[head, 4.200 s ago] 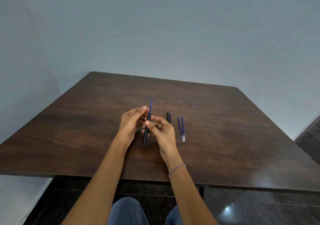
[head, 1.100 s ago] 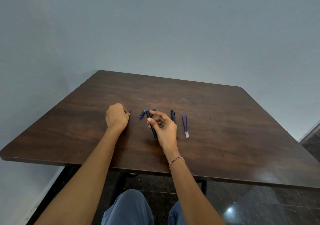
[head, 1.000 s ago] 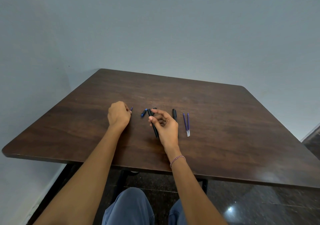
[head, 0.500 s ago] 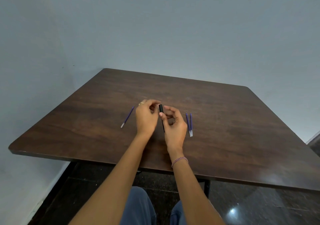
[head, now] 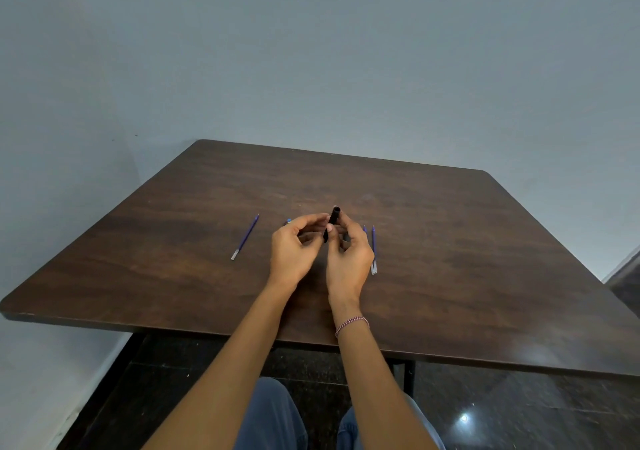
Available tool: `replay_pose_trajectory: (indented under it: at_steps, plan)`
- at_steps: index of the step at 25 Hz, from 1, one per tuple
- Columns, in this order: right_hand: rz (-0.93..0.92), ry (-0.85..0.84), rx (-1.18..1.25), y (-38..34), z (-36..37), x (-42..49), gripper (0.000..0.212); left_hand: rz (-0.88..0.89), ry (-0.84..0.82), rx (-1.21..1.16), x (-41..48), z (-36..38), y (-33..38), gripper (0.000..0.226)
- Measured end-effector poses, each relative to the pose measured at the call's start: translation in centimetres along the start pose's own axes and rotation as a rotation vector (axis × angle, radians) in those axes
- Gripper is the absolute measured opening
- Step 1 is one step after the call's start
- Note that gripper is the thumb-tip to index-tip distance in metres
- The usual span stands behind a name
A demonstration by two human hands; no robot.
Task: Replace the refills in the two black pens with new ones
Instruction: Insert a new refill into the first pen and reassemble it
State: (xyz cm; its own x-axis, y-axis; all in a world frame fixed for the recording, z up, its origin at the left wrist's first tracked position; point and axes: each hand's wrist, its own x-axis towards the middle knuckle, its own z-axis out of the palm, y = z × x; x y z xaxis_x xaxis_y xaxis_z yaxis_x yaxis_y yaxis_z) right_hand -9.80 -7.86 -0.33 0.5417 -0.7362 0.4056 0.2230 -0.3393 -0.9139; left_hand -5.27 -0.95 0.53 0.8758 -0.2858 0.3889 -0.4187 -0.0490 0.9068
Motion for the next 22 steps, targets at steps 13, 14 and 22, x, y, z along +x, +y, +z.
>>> replay_pose_trajectory:
  at_steps: [13, 14, 22]
  plan:
    - [-0.08, 0.028, 0.084, -0.9, -0.3, -0.4, 0.031, 0.086, 0.0, 0.079, 0.0, 0.1, 0.0, 0.034]
    - [-0.088, 0.049, 0.117, -1.2, -0.8, -0.3, 0.028, 0.074, 0.01, 0.09, 0.2, 0.1, -0.2, 0.035]
    - [0.156, 0.12, -0.198, 1.9, -7.7, 7.7, 0.018, -0.039, 0.081, 0.097, 1.0, 0.3, -0.7, 0.029]
